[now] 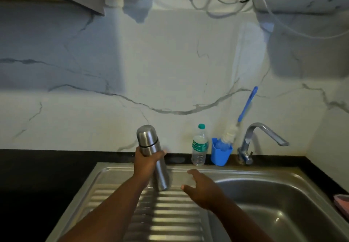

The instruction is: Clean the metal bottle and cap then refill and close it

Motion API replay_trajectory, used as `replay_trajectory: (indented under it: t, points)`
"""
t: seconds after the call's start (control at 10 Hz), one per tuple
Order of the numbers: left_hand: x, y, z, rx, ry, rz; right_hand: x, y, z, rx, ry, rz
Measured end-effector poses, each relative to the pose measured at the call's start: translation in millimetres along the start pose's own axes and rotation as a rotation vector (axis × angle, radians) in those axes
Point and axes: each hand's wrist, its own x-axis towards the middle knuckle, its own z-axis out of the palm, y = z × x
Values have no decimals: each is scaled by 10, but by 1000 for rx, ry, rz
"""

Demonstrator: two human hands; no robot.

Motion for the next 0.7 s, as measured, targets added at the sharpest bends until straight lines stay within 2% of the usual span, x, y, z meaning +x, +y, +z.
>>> replay_trajectory:
  t: [0.2,0.6,0.7]
  points:
    - [63,-205,268,138,45,30,215,174,-49,-221,-12,-113]
    - [168,-289,241,284,-3,24,191,423,19,-186,-61,-98]
    - [86,-324,204,319,-14,6,146,443,21,-251,-44,-99]
